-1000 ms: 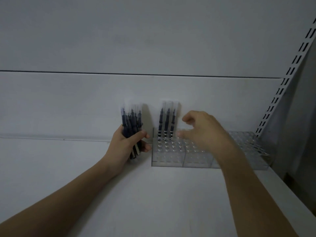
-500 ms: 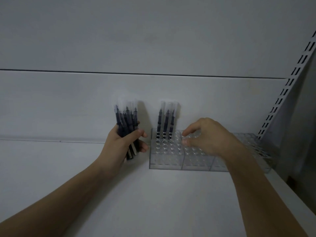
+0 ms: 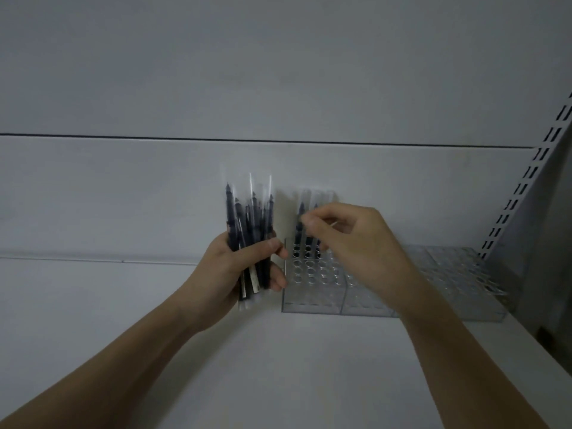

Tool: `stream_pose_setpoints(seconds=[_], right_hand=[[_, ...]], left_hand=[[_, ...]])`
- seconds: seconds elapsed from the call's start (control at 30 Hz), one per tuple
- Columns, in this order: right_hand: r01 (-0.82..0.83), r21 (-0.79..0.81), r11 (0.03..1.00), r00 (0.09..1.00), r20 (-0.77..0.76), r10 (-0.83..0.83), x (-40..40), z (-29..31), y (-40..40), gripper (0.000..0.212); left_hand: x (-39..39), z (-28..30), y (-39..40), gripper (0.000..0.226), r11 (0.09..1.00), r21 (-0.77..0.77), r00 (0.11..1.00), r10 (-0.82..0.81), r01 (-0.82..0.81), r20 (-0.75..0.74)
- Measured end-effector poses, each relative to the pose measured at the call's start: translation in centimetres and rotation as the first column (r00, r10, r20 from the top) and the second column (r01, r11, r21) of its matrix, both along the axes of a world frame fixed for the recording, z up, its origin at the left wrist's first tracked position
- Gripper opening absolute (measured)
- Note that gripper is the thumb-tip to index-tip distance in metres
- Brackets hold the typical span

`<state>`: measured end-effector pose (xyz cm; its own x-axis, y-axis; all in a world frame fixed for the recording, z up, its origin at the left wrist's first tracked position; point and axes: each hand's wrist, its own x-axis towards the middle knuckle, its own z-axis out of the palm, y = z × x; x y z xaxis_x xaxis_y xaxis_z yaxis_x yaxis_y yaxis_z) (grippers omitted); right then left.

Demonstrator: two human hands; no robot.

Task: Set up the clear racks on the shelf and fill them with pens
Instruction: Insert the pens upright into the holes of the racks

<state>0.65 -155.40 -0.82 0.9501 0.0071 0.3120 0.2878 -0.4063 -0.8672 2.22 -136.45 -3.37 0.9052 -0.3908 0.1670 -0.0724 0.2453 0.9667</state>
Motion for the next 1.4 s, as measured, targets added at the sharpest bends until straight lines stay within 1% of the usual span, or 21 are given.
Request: stream_pose_setpoints(seconds=[0.03, 0.1, 0.2, 0.27, 0.37, 0.5, 0.63, 0.7, 0.8, 0.9, 0.97, 1.03, 1.1, 1.17, 1.27, 1.4], right_hand=[[-0.043, 0.041, 0.998, 0.999, -0.009, 0.043, -0.1, -0.2, 0.6, 0.007], [-0.074, 0.111, 0.991, 0.997, -0.013, 0.076, -0.1, -0.5, 1.5, 0.007], [-0.049, 0.192, 0.98, 0.999, -0.001, 0.05, 0.0, -0.7, 2.0, 0.007], [-0.039, 0.21, 0.977, 0.999, 0.003, 0.039, 0.0, -0.8, 2.0, 0.006], [-0.018, 0.263, 0.965, 1.0, -0.006, 0.02, 0.1, -0.7, 1.7, 0.002], [0.006, 0.403, 0.915, 1.0, -0.028, 0.006, 0.3, -0.4, 1.1, 0.004], [-0.013, 0.402, 0.916, 1.0, 0.007, 0.011, 0.1, -0.7, 1.6, 0.006], [0.006, 0.446, 0.895, 0.998, 0.051, -0.033, 0.1, -0.4, 1.3, 0.009], [0.085, 0.528, 0.845, 0.97, 0.151, -0.192, 0.3, 0.6, -0.4, 0.015], [0.209, 0.462, 0.862, 0.903, 0.248, -0.352, 0.6, 0.7, -1.8, 0.015], [0.266, 0.405, 0.875, 0.882, 0.265, -0.391, 0.9, 0.3, -2.1, 0.016], [0.285, 0.347, 0.893, 0.881, 0.271, -0.387, 1.2, -0.3, -2.0, 0.017], [0.289, 0.298, 0.91, 0.884, 0.281, -0.373, 1.3, -0.8, -1.8, 0.02], [0.289, 0.263, 0.921, 0.887, 0.289, -0.361, 1.4, -1.1, -1.7, 0.021], [0.299, 0.233, 0.925, 0.886, 0.292, -0.36, 1.5, -1.3, -1.8, 0.022], [0.336, 0.169, 0.927, 0.878, 0.301, -0.373, 2.2, -2.1, -2.0, 0.022]], left_hand=[[0.0, -0.1, -0.1, 0.011, 1.0, 0.007, 1.0, -0.012, 0.012, -0.007], [0.0, -0.4, -0.2, 0.015, 0.999, 0.021, 1.0, -0.025, 0.026, -0.018], [0.0, -0.7, -0.3, 0.019, 0.997, 0.073, 0.999, -0.041, 0.041, 0.007], [0.0, -0.8, -0.2, 0.019, 0.994, 0.095, 0.998, -0.057, 0.054, 0.022], [0.0, -0.7, -0.2, 0.018, 0.994, 0.084, 0.998, -0.068, 0.066, 0.019], [0.1, -0.5, -0.1, 0.028, 0.995, 0.079, 0.999, -0.052, 0.053, -0.005], [0.1, -0.6, -0.1, 0.027, 0.993, 0.102, 0.998, -0.064, 0.063, 0.008], [0.1, -0.7, -0.1, 0.022, 0.996, 0.072, 0.999, -0.053, 0.052, 0.001], [0.5, -0.7, 0.0, 0.014, 0.999, 0.024, 0.999, 0.048, -0.048, 0.023], [1.1, -1.1, 0.3, 0.014, 0.983, 0.001, 0.98, 0.185, -0.186, 0.067], [1.4, -1.4, 0.4, 0.011, 0.972, 0.015, 0.968, 0.232, -0.234, 0.095], [1.6, -1.9, 0.4, 0.012, 0.963, 0.064, 0.958, 0.252, -0.262, 0.135], [1.8, -2.5, 0.2, 0.02, 0.956, 0.117, 0.955, 0.251, -0.27, 0.157], [2.0, -2.9, 0.0, 0.023, 0.956, 0.12, 0.959, 0.251, -0.266, 0.131], [2.3, -3.3, -0.1, 0.02, 0.956, 0.089, 0.959, 0.271, -0.278, 0.078], [2.7, -3.7, -0.1, 0.021, 0.935, 0.129, 0.944, 0.325, -0.329, 0.057]])
